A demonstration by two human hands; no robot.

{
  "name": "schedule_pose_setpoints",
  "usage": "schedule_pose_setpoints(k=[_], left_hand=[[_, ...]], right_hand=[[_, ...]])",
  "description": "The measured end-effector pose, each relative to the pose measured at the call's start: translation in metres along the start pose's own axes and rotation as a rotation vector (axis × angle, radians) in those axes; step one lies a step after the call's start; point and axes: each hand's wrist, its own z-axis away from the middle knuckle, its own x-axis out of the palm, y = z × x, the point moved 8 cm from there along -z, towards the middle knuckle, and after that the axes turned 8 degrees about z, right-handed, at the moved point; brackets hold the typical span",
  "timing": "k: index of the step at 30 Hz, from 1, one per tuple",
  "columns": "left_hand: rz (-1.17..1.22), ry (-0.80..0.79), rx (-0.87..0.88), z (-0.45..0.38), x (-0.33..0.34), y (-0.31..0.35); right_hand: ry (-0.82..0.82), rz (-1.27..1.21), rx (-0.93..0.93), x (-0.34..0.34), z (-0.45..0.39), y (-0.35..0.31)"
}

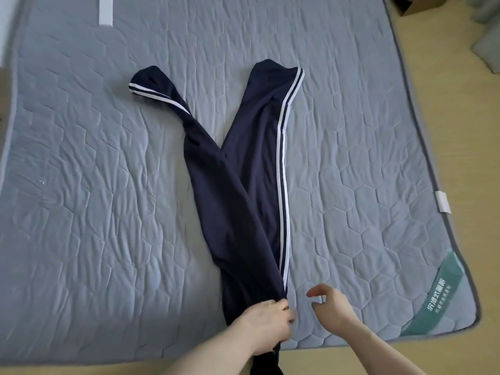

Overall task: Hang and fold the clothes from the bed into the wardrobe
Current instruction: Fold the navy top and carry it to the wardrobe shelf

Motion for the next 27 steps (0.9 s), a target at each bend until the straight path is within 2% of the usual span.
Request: schedule_pose_setpoints(k=[2, 3, 5, 7, 9, 11, 14, 18, 24, 27], left_hand=[[0.050, -0.071, -0.023, -0.002, 0.015, -0.007], [0.136, -0.045, -0.047, 0.001, 0.017, -0.013], [0.383, 0.142, -0.139, 0.014, 0.007, -0.038], [0.561, 0.419, -0.285, 0.040, -0.012, -0.080], [0.640, 0.649, -0.473, 0.074, -0.027, -0.132], [0.669, 0.773, -0.632, 0.107, -0.036, -0.184], [0.644, 0.824, -0.821, 0.148, -0.042, -0.255], [0.606, 0.764, -1.051, 0.178, -0.044, -0.329], [0.669, 0.771, -1.167, 0.176, -0.057, -0.392], [0.704, 0.773, -1.155, 0.162, -0.069, -0.407]], right_hand=[[-0.010, -0.009, 0.007, 0.004, -0.008, -0.002], [-0.010, -0.009, 0.007, 0.004, -0.013, -0.006], [0.015, -0.027, -0.002, 0.003, -0.023, -0.020], [0.061, -0.090, -0.017, -0.001, -0.036, -0.043], [0.101, -0.164, -0.049, -0.005, -0.049, -0.076], [0.142, -0.218, -0.115, -0.010, -0.063, -0.113], [0.225, -0.270, -0.188, -0.020, -0.087, -0.165], [0.322, -0.326, -0.241, -0.036, -0.124, -0.224], [0.282, -0.230, -0.246, -0.042, -0.163, -0.271], [0.355, -0.275, -0.317, -0.056, -0.163, -0.275]])
